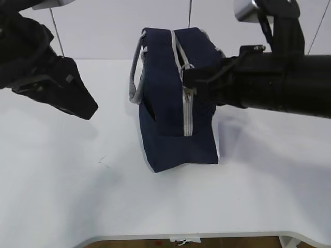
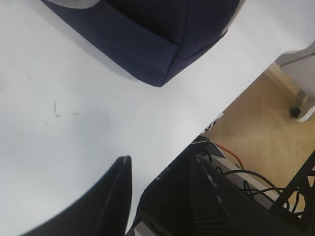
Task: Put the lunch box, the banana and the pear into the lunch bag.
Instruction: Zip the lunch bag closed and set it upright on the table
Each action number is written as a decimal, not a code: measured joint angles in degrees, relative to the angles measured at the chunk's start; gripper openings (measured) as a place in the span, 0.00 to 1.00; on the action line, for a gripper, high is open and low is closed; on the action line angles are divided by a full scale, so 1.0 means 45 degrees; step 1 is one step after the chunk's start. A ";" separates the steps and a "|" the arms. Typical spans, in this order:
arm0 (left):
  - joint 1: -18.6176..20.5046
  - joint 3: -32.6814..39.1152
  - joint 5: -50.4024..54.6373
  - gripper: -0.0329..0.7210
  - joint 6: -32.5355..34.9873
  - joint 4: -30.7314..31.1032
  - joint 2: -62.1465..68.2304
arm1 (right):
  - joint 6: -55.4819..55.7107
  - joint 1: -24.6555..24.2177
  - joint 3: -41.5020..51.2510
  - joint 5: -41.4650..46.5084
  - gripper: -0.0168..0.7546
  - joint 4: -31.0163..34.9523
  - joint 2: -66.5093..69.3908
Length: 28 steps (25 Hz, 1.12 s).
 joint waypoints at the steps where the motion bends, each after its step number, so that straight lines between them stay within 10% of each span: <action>1: 0.0000 0.0000 -0.0033 0.45 0.0000 0.0000 0.0000 | 0.0124 0.0000 -0.0233 0.0128 0.02 -0.0142 0.0000; 28: -0.0543 0.1214 -0.5529 0.56 0.0122 -0.0779 0.0187 | 0.2065 0.0084 -0.3540 0.1624 0.02 -0.0293 0.1152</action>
